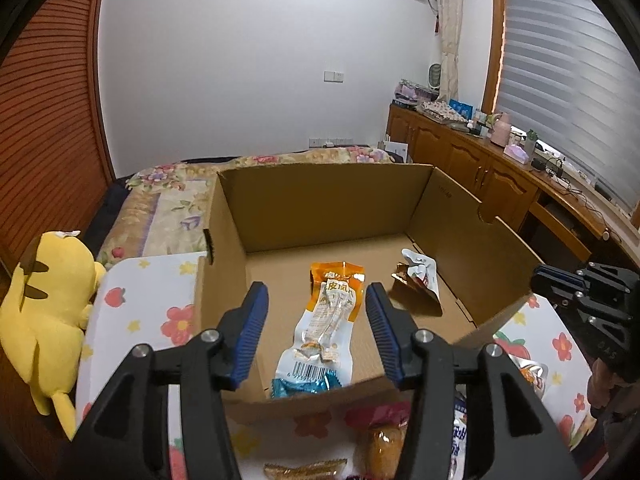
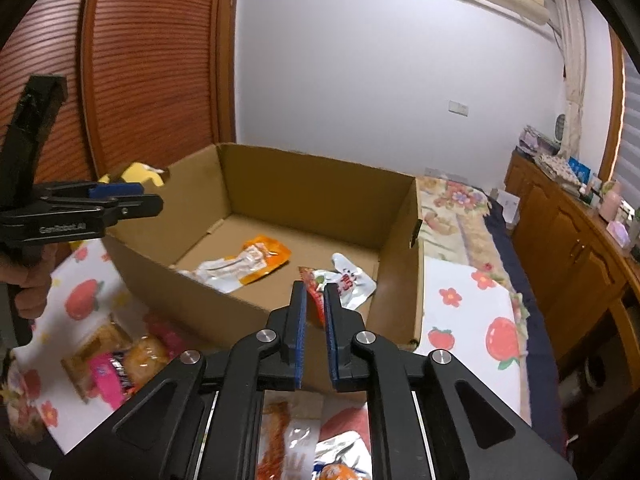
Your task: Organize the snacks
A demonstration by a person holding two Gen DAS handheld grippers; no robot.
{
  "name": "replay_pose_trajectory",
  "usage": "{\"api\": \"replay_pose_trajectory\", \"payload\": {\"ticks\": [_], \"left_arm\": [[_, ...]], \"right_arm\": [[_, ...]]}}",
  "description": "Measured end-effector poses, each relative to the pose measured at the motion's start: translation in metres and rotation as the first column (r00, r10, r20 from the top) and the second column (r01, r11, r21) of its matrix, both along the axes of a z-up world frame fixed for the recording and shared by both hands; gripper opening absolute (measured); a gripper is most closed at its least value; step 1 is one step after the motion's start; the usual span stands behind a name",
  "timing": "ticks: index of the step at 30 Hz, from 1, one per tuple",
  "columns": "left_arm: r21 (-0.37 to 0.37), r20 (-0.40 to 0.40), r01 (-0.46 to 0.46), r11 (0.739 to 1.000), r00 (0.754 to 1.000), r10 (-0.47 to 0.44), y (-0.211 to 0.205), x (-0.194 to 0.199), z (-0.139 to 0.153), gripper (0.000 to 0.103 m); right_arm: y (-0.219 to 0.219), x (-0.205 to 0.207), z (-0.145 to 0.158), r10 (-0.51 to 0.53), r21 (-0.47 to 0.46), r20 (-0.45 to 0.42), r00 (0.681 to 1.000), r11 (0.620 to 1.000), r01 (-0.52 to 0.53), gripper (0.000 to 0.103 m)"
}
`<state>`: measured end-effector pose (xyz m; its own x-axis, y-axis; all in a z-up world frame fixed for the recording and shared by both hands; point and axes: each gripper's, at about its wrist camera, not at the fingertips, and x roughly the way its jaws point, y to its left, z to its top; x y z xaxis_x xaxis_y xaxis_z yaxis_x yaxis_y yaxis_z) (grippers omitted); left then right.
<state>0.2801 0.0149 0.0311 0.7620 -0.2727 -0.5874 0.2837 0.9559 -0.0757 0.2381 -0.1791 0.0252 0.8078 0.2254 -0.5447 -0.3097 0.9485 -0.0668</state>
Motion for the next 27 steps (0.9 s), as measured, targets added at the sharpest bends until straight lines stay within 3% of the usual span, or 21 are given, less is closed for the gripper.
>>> {"api": "replay_pose_trajectory", "payload": {"ticks": [8,11,14,18,20,27], "left_arm": [[0.009,0.051,0.031,0.999,0.998,-0.031,0.007,-0.042,0.013,0.054],[0.009,0.081,0.051,0.999,0.995,-0.052,0.006,-0.058,0.018,0.063],[-0.011,0.088,0.076,0.997,0.993,-0.074,0.005,-0.071,0.017,0.066],[-0.014,0.097,0.096,0.995,0.991,-0.094,0.0,-0.089,0.007,0.079],[-0.006,0.098,0.106,0.994,0.99,-0.105,-0.005,-0.096,0.0,0.079],[0.006,0.044,0.136,0.991,0.99,-0.136,-0.02,-0.104,-0.03,0.079]], "right_arm": [[-0.003,-0.056,0.008,0.052,0.068,0.045,0.998,0.996,-0.055,0.015],[-0.005,-0.073,0.006,0.067,0.082,0.041,0.997,0.994,-0.07,0.019],[-0.006,-0.081,-0.002,0.079,0.09,0.014,0.997,0.993,-0.08,0.024],[-0.006,-0.085,-0.021,0.076,0.076,-0.029,0.997,0.994,-0.073,0.035],[-0.008,-0.085,-0.031,0.072,0.079,-0.052,0.996,0.995,-0.068,0.042],[-0.006,-0.074,-0.066,0.069,0.062,-0.132,0.989,0.996,-0.061,0.049]]}}
